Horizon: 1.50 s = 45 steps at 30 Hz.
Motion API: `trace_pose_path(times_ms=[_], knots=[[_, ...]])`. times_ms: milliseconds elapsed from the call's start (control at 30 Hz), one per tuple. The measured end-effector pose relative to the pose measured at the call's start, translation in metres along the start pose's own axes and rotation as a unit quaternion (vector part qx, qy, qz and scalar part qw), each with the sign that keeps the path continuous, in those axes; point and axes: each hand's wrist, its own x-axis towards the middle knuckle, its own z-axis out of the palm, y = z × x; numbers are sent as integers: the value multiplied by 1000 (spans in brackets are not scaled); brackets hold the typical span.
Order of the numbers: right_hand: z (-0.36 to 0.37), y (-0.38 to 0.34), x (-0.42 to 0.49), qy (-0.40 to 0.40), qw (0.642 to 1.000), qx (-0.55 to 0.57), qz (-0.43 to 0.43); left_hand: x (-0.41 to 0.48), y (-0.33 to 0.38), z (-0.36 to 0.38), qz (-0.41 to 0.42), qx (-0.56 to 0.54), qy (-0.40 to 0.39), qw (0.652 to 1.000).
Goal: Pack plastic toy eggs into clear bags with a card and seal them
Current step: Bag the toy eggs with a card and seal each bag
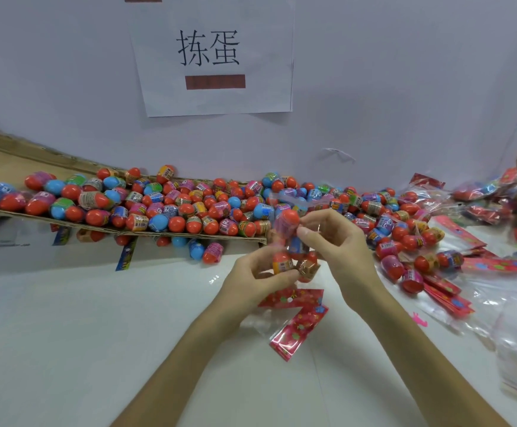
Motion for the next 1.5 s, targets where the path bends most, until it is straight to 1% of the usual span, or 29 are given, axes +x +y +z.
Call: trace_pose_path(times_ms=[200, 433, 600, 633, 700, 800, 867, 933, 1100, 1167, 1233, 1300, 1500], knots=[[6, 0, -1, -20, 999, -36, -6, 0, -1, -2, 43, 37, 42, 997], [8, -3, -6, -41, 997, -52, -40, -2, 1, -2, 68, 24, 73, 995], [9, -1, -6, -107, 993, -55, 9, 0, 2, -5, 73, -4, 78, 994], [10, 0, -6, -105, 993, -60, 6, 0, 2, -5, 74, -5, 81, 994], [11, 1, -7, -76, 995, -65, -10, 0, 2, -3, 77, 9, 79, 994], [12, 3, -7, -38, 998, -39, -25, 0, 1, 0, 78, 52, 52, 994], [13, 3, -7, -34, 998, -37, -27, -1, 1, 1, 83, 64, 37, 994], [13, 4, -8, -40, 998, -41, -29, -2, 4, 1, 99, 50, 34, 993], [14, 6, -8, -98, 992, -73, 0, -1, 7, -5, 133, 5, 115, 984], [14, 4, -8, -109, 992, -55, 13, 0, 6, -6, 120, -13, 139, 983], [14, 2, -6, -83, 996, -32, 22, 0, 7, -7, 101, -26, 150, 983], [13, 0, -4, -50, 998, -33, 29, 1, 6, -7, 95, -28, 159, 982], [10, -2, -3, -23, 997, -58, 36, 0, 7, -6, 84, -17, 157, 984]])
